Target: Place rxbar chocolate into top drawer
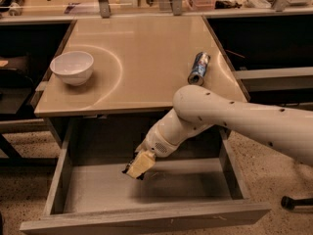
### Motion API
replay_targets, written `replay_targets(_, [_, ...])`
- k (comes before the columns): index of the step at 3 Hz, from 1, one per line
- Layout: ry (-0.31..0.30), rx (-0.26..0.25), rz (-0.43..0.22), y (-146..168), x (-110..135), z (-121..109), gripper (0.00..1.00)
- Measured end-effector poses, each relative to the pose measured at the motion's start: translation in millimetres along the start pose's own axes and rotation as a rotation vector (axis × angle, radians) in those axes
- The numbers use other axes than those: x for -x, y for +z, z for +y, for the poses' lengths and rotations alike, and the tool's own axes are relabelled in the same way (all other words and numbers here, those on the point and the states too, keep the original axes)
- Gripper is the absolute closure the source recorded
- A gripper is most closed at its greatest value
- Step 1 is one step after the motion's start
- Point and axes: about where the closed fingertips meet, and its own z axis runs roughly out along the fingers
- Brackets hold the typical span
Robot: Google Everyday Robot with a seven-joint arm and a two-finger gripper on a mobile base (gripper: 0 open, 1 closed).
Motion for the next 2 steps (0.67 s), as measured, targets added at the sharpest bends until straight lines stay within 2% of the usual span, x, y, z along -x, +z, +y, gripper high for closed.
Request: replay_targets(2, [0.073,-0.053,-0.047,32.1,-26.2,-22.3,1.00])
